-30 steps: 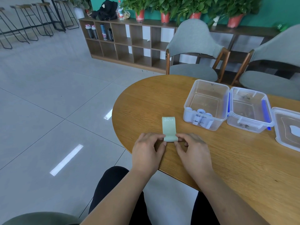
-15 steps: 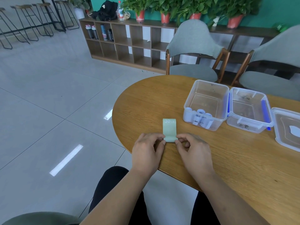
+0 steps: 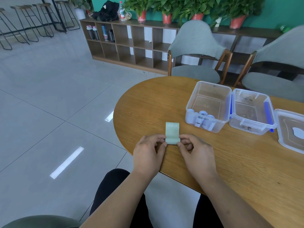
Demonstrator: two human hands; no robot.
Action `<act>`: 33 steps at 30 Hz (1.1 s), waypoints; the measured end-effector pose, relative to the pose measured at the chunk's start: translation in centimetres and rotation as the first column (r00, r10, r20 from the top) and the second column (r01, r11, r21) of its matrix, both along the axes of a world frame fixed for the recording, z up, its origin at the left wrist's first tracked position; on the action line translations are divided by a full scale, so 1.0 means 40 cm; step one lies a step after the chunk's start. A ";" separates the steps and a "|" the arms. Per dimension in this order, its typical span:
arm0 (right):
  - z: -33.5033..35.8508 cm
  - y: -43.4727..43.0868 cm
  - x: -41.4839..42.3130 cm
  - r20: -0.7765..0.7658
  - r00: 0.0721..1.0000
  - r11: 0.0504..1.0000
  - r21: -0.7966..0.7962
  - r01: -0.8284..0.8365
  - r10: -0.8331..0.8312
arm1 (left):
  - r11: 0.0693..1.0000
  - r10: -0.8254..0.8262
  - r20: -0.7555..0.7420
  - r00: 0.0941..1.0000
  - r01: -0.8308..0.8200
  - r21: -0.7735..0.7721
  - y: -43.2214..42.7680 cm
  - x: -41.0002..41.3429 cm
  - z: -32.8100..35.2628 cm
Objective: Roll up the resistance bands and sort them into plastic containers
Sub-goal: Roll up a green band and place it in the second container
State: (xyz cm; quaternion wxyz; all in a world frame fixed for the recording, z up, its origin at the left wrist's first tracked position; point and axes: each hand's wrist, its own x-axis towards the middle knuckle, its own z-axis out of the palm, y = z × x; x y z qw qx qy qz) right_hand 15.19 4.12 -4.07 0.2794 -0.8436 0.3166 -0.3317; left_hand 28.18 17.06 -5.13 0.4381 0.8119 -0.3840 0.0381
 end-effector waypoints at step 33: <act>-0.009 -0.003 0.002 -0.087 0.996 0.997 -0.076 -0.005 -0.002 | 1.000 -0.004 0.078 0.997 0.003 0.010 0.003 0.000 0.006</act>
